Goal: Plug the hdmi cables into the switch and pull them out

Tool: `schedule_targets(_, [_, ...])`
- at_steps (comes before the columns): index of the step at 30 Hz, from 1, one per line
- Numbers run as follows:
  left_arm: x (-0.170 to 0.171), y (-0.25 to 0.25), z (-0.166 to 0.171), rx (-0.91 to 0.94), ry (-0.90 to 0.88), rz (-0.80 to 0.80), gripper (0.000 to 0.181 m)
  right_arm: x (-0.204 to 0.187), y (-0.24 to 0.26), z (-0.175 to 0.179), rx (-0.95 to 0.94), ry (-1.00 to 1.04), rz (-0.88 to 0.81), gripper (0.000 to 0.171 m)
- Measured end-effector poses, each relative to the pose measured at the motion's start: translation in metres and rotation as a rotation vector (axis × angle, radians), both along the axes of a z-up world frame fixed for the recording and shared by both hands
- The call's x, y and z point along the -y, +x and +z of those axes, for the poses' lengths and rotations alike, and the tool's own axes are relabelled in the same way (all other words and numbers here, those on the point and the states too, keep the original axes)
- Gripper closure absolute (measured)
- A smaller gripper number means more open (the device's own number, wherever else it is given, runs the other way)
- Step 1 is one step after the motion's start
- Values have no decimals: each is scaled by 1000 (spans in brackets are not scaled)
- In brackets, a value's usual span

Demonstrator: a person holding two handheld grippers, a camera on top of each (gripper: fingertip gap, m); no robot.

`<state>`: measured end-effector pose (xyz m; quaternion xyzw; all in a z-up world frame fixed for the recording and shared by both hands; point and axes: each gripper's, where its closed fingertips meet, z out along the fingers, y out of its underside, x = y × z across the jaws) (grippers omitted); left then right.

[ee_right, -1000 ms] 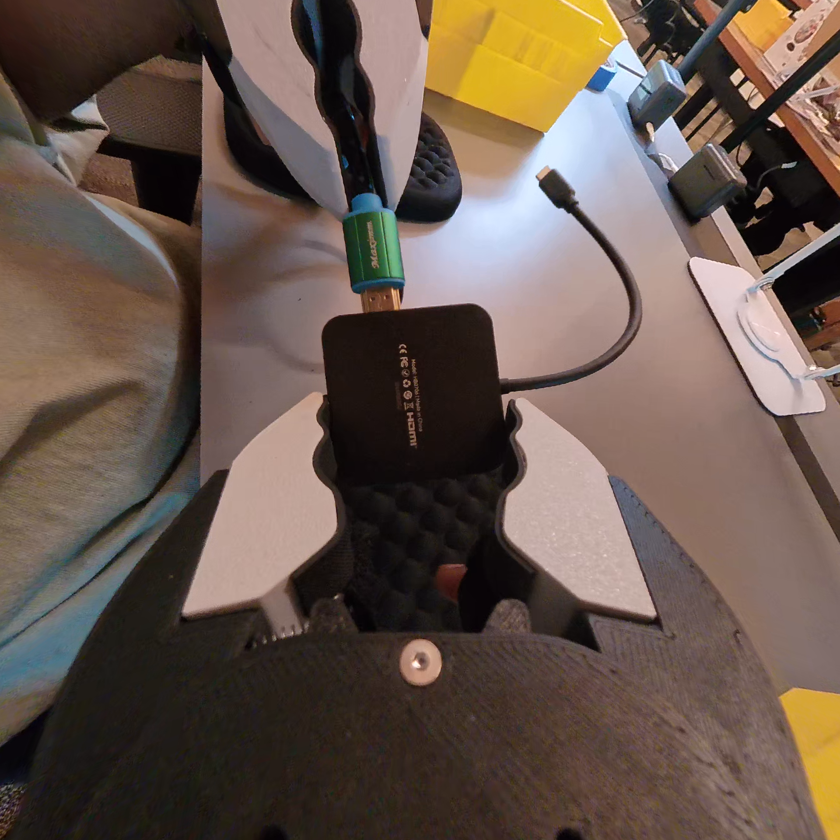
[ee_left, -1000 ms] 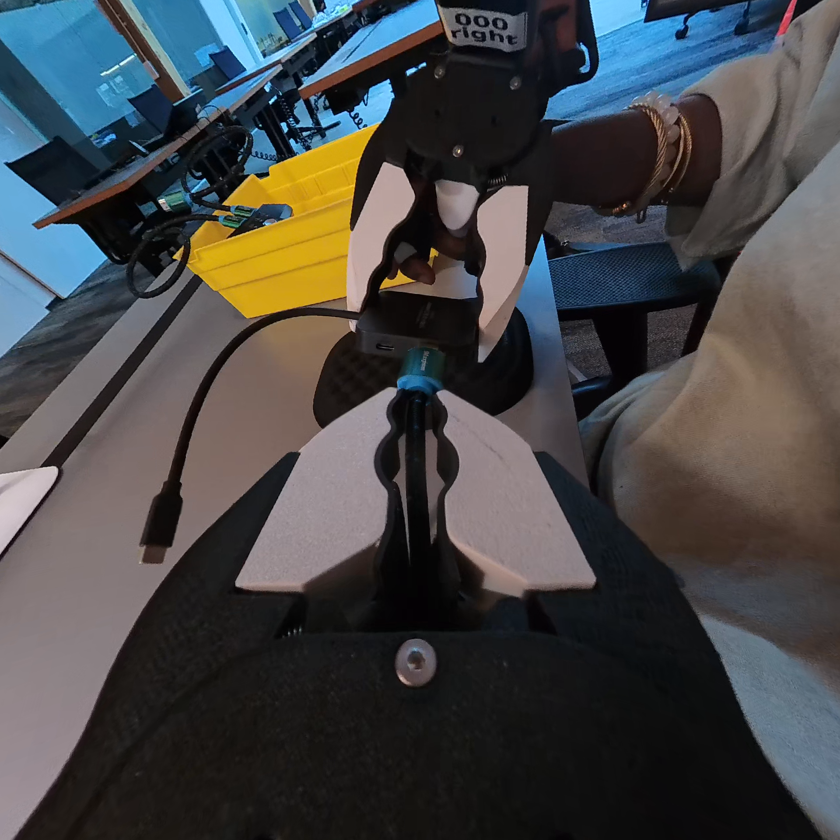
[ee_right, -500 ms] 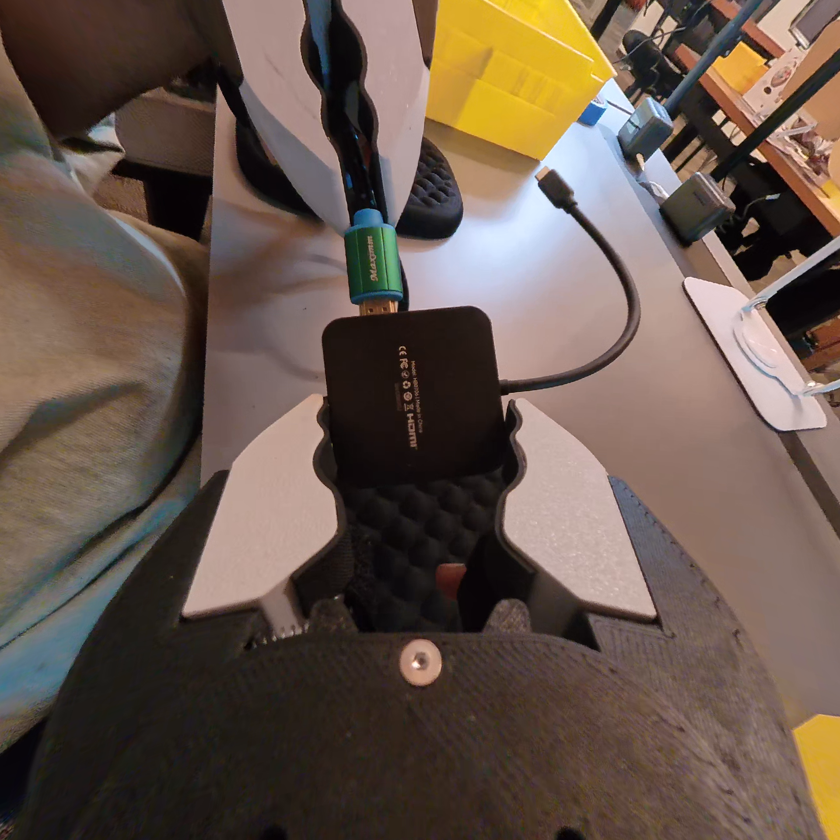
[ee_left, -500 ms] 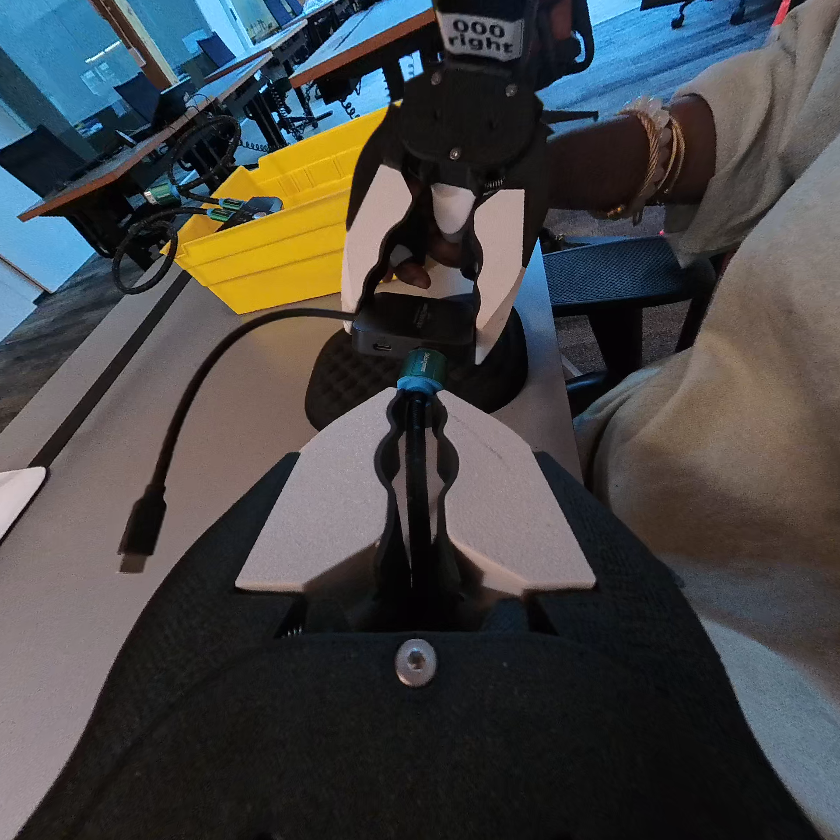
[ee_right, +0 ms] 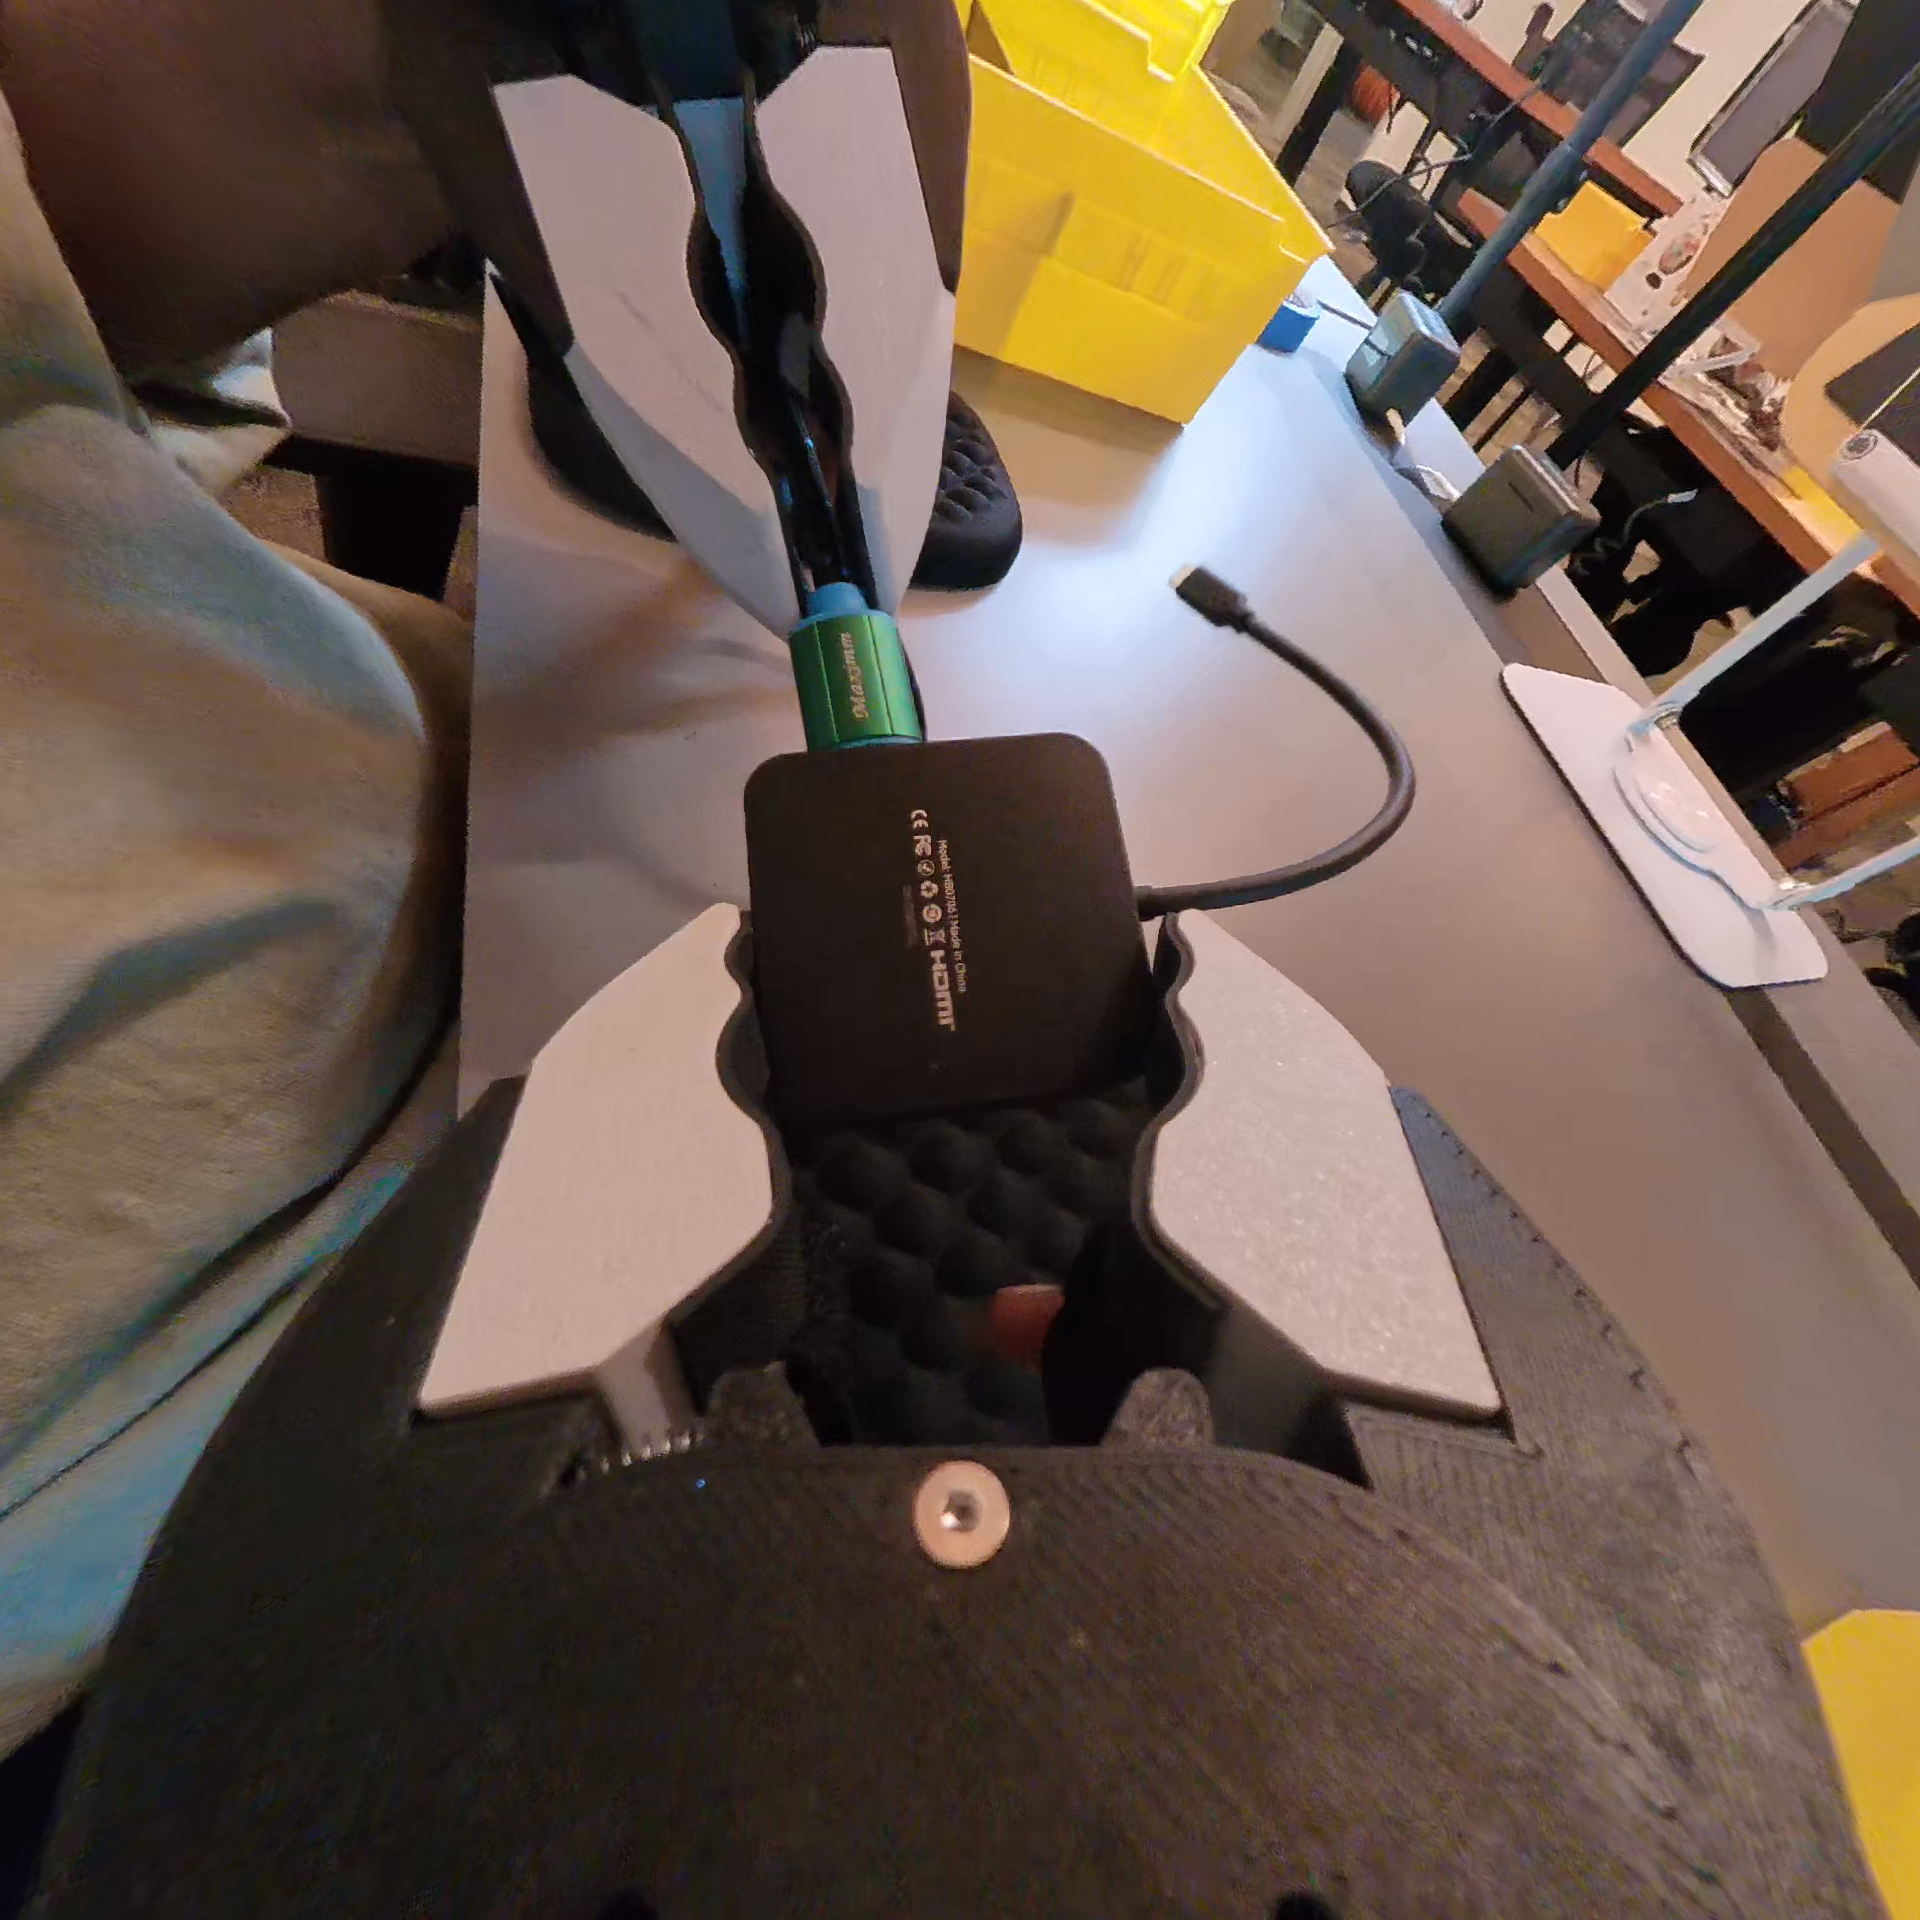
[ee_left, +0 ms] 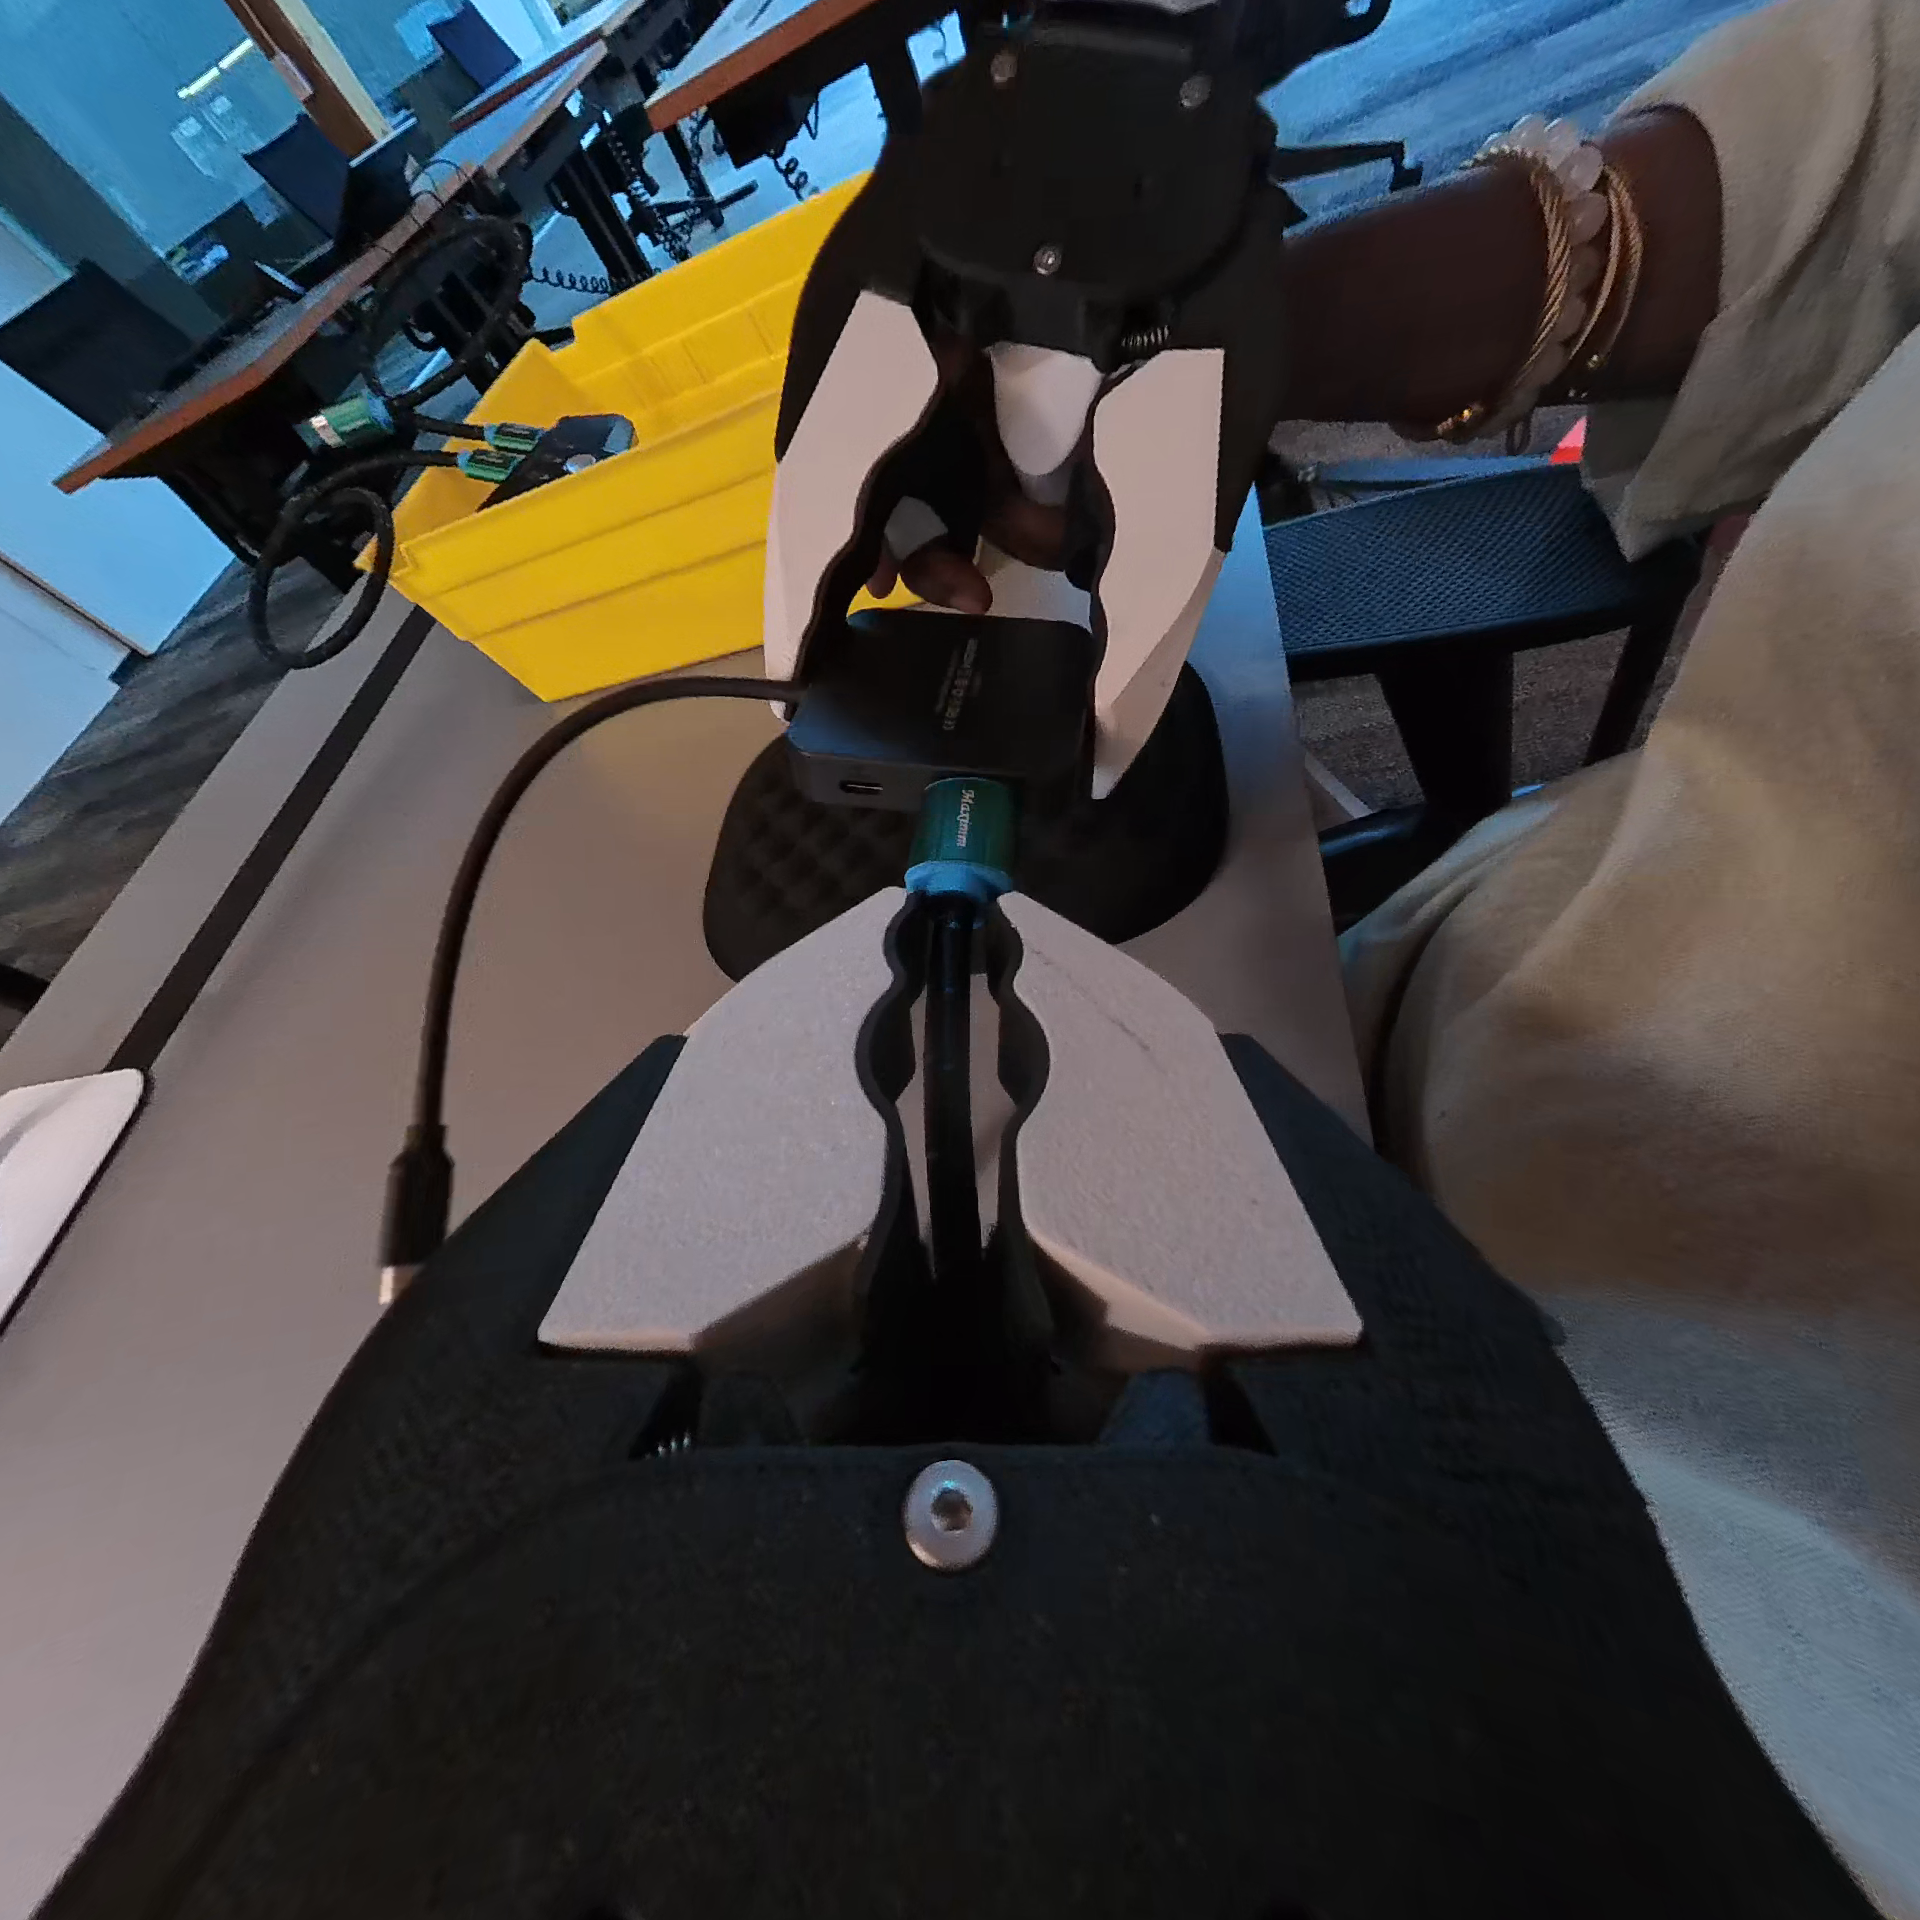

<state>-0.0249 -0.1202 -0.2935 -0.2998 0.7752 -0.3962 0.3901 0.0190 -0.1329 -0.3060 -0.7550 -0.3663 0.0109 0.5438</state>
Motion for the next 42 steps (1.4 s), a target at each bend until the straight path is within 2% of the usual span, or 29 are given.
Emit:
schedule_targets(16, [10,-20,9,54,-27,-141,171,6,-20,8,139,33,87,98])
schedule_targets(20, [7,-18,11,60,-32,-117,171,3,-17,9,185,36,64,98])
schedule_targets(26, [8,-17,15,88,-65,-113,171,5,-16,14,164,63,47,98])
schedule_targets(31, [16,-24,38,163,-199,-171,171,10,-26,35,23,132,93,98])
schedule_targets(34, [15,-22,32,144,-127,-142,171,10,-22,33,125,138,66,98])
schedule_targets(38, [10,-22,46,220,-102,-114,169,8,-23,46,132,178,47,98])
schedule_targets(39, [4,-20,54,273,-80,-69,162,7,-22,52,160,206,32,98])
schedule_targets(40, [1,-19,64,341,-68,-41,140,5,-19,60,192,234,9,98])
schedule_targets(42, [-3,-25,91,488,-102,-6,118,1,-8,75,283,294,-56,98])
